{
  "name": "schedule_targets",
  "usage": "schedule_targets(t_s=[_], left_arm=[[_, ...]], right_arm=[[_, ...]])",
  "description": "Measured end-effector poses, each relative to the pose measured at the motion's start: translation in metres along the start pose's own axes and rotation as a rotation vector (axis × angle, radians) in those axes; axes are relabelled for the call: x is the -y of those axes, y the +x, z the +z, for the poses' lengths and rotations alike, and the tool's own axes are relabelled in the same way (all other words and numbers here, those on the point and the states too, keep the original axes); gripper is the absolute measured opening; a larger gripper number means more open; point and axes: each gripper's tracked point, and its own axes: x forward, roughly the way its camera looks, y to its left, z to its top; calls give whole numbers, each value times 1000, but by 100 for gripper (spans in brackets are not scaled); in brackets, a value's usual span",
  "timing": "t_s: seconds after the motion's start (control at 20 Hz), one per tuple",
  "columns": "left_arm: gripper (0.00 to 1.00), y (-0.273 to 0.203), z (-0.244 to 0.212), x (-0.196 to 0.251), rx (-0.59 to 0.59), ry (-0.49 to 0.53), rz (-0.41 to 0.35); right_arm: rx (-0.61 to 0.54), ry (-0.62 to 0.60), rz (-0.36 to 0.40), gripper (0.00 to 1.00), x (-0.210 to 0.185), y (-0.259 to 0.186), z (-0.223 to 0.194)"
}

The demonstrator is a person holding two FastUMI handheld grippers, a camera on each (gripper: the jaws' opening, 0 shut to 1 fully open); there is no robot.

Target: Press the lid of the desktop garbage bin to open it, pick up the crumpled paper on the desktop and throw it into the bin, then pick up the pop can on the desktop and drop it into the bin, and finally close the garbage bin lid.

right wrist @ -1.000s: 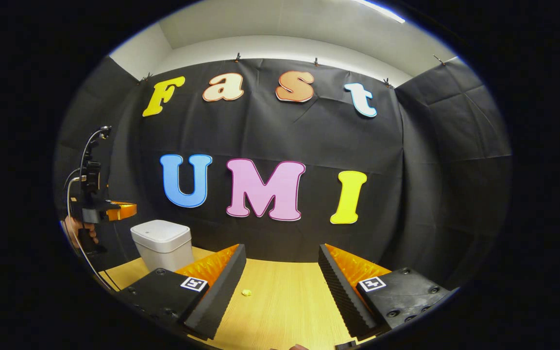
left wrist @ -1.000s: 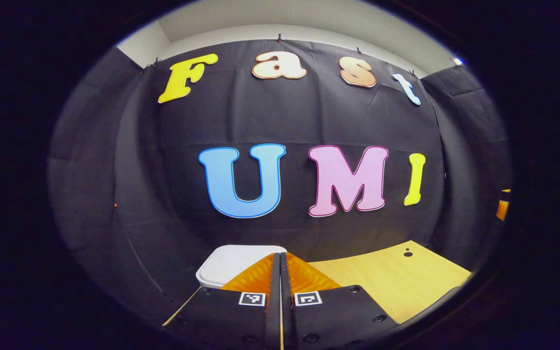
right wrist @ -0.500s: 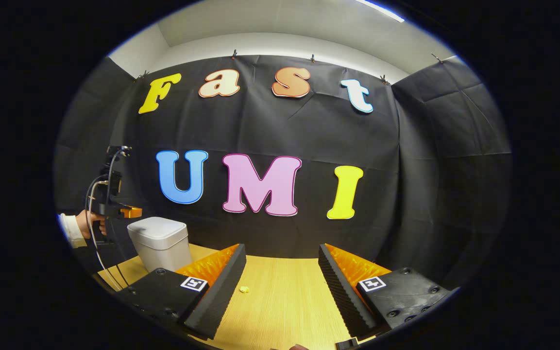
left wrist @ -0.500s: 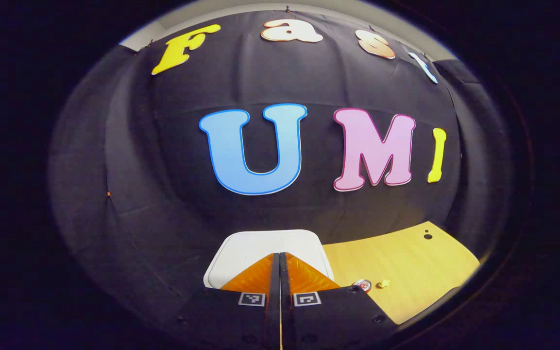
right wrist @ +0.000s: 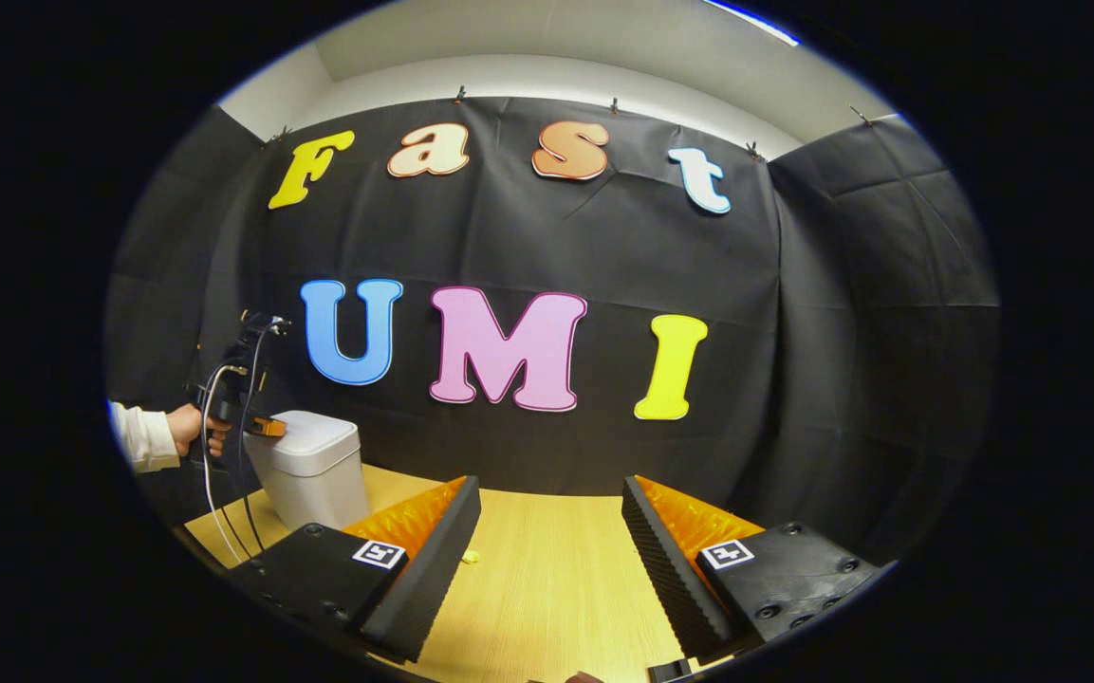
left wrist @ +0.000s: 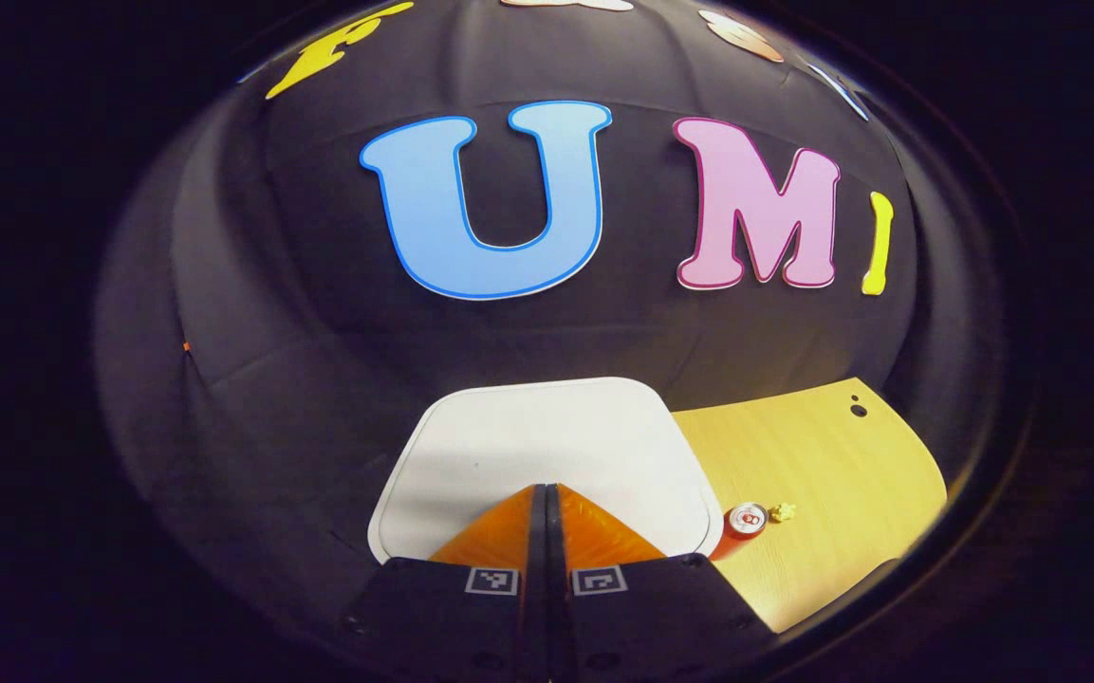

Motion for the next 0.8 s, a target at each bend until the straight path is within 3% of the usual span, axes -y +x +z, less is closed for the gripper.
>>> schedule_targets(t_s=[0.2, 0.5, 0.8], left_arm=[[7, -1, -4, -2, -9, -6, -3], [6, -8, 9, 0, -21, 4, 50], [8, -33, 50, -6, 125, 21, 60]], right_arm=[[-2, -9, 35, 96, -12, 5, -1], [-18, -30, 60, 96, -18, 6, -2], [-45, -30, 89, 96, -29, 17, -7]])
